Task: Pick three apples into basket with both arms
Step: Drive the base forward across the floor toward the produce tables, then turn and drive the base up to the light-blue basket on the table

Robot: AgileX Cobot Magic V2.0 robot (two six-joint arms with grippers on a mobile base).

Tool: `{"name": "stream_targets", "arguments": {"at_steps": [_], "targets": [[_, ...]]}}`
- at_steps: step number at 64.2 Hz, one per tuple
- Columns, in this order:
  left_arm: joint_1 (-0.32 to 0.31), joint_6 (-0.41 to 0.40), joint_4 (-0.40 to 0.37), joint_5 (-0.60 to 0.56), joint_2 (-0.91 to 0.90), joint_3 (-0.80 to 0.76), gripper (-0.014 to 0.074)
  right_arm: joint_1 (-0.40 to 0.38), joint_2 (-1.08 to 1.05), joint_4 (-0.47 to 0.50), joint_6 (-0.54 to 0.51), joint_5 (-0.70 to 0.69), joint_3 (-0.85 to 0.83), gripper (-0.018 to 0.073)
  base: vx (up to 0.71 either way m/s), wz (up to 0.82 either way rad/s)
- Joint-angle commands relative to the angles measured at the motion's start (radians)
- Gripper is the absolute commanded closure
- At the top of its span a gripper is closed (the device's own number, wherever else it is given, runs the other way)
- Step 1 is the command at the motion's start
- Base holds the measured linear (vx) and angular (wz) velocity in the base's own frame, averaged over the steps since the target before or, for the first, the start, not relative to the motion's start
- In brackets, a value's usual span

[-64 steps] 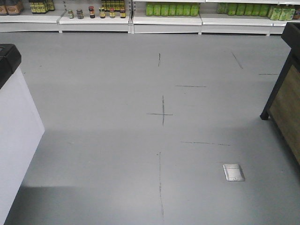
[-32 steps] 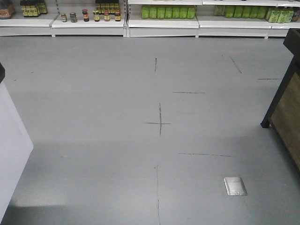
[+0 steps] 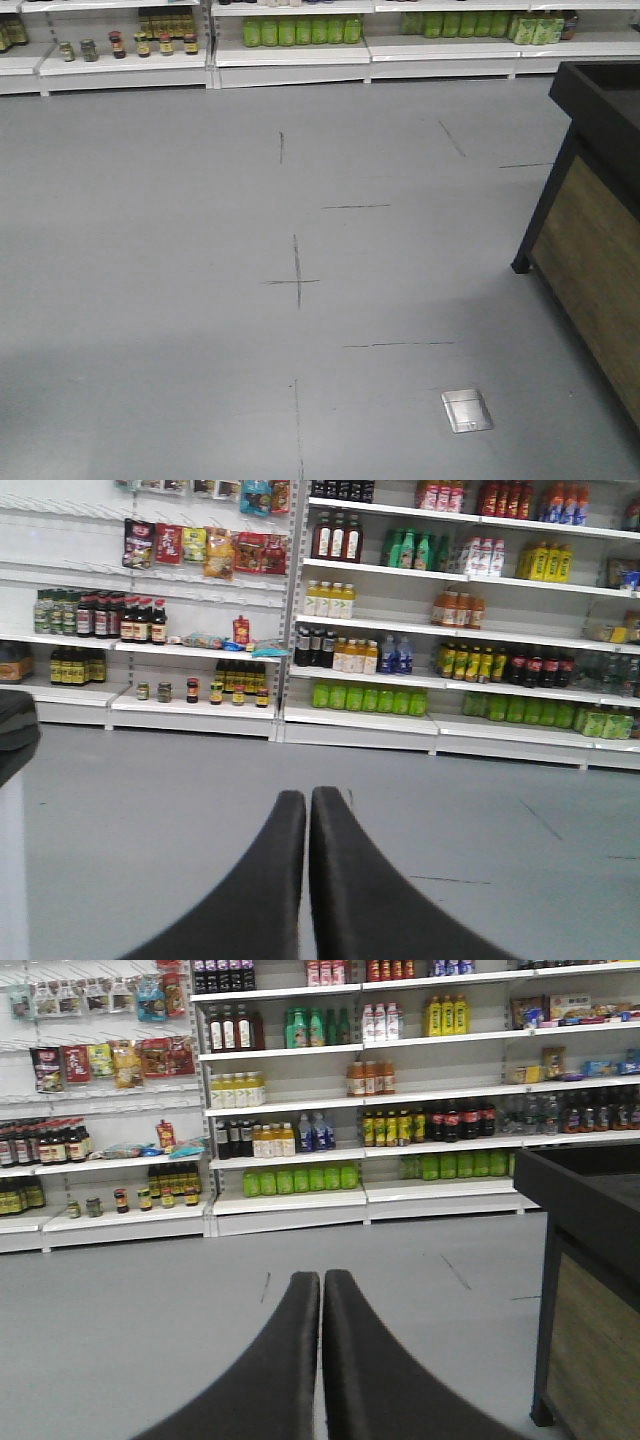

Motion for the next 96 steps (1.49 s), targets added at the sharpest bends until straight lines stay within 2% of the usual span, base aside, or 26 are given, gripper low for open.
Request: {"name": "stream_targets", "arguments": {"at_steps": [1, 96], "targets": [[0.001, -0.005, -0.009, -0.069, -0.015, 0.004, 0.0603, -0.006, -0.013, -0.009, -0.008, -0.076, 0.014, 0.0564, 0.17, -0.36], [0.001, -0.005, -0.009, -0.069, -0.015, 0.004, 0.0603, -0.006, -0.013, -0.009, -0.008, -0.076, 0.014, 0.0564, 0.13, -0.48]]}}
